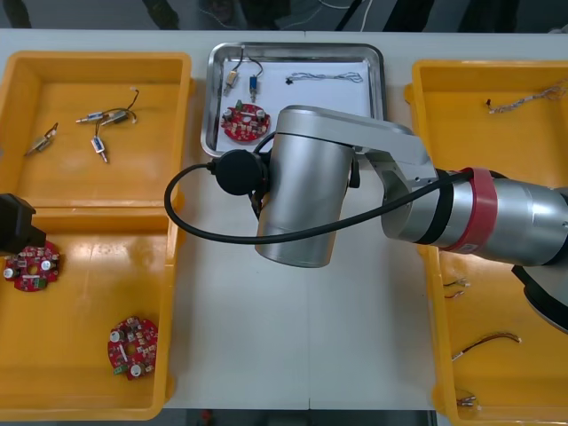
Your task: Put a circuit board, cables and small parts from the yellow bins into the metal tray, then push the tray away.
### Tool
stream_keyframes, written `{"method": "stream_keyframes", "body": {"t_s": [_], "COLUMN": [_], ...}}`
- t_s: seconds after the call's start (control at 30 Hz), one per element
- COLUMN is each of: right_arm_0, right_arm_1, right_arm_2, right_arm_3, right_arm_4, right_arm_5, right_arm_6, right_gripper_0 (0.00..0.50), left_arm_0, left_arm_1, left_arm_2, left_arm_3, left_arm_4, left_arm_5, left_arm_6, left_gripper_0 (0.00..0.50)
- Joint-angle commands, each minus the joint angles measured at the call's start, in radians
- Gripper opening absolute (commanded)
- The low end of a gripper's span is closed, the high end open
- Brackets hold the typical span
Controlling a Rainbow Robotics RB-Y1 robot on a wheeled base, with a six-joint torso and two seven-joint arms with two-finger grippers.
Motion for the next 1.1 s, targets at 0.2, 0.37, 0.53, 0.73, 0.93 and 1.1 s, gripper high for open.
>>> {"method": "stream_keyframes", "body": {"t_s": [0.2, 0.37, 0.53, 0.73, 0.93, 1.1], "right_arm_0": [0.16, 0.224, 0.278, 0.39, 0.511, 0.594], "right_arm_1": [0.032, 0.012, -0.031, -0.111, -0.187, -0.25], "right_arm_2": [-0.298, -0.439, -0.565, -0.741, -0.913, -1.051], "right_arm_3": [-0.207, -0.294, -0.359, -0.416, -0.425, -0.428], "right_arm_4": [-0.057, -0.1, -0.183, -0.275, -0.39, -0.482], "right_arm_5": [0.256, 0.266, 0.266, 0.266, 0.266, 0.266], "right_arm_6": [-0.072, -0.1, -0.207, -0.387, -0.512, -0.543], "right_gripper_0": [0.5, 0.5, 0.5, 0.5, 0.5, 0.5], "left_arm_0": [0.015, 0.015, 0.015, 0.015, 0.015, 0.015], "left_arm_1": [0.034, 0.034, 0.034, 0.034, 0.034, 0.034], "left_arm_2": [0.027, 0.027, 0.027, 0.027, 0.027, 0.027], "left_arm_3": [-0.028, -0.028, -0.028, -0.028, -0.028, -0.028], "left_arm_4": [-0.007, -0.007, -0.007, -0.007, -0.007, -0.007], "left_arm_5": [0.007, 0.007, 0.007, 0.007, 0.007, 0.007], "left_arm_6": [-0.081, -0.081, -0.081, -0.081, -0.081, -0.081], "left_gripper_0": [0.5, 0.5, 0.5, 0.5, 0.5, 0.5]}}
